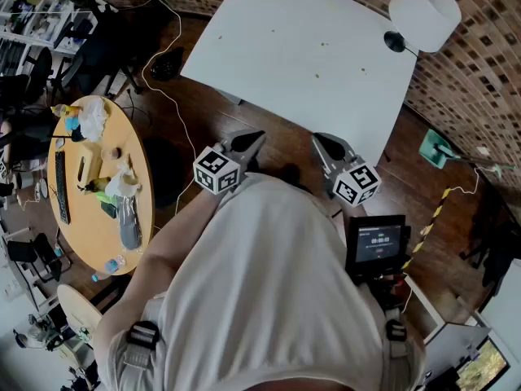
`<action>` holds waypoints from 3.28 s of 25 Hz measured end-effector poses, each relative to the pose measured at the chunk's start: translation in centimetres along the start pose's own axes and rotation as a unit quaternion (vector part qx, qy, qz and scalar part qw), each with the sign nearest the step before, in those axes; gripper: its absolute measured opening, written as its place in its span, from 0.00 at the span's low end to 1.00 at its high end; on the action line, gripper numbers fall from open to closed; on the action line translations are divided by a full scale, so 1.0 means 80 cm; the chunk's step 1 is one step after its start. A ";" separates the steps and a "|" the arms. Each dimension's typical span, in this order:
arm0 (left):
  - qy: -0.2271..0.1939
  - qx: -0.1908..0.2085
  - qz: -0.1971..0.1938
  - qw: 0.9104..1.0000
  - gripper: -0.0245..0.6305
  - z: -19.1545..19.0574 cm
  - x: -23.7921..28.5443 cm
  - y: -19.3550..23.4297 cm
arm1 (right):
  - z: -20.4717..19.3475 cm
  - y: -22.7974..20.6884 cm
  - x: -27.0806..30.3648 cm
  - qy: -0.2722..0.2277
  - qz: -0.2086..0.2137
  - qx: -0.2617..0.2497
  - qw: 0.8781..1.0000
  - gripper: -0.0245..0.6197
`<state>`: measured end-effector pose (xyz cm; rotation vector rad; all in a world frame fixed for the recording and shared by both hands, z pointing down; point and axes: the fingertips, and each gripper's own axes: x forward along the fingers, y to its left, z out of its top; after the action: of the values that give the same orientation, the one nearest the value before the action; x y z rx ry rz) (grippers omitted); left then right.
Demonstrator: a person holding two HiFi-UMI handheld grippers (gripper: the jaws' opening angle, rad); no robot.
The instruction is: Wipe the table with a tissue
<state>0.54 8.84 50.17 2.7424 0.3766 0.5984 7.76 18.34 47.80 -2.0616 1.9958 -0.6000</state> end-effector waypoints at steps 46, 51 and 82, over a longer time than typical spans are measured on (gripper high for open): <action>-0.145 -0.088 0.241 0.956 0.04 -0.038 -0.384 0.280 | -0.023 0.273 0.420 0.156 0.249 -0.113 0.949 0.05; -0.148 -0.086 0.256 0.952 0.04 -0.039 -0.423 0.297 | -0.029 0.317 0.467 0.166 0.279 -0.120 0.938 0.05; -0.133 -0.178 0.486 0.845 0.04 -0.125 -0.631 0.329 | -0.115 0.469 0.618 0.286 0.493 -0.128 0.812 0.05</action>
<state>-43.25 -28.90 49.89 2.4177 -1.1398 0.4074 -30.07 -31.69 47.27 -0.6355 3.1878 -0.7608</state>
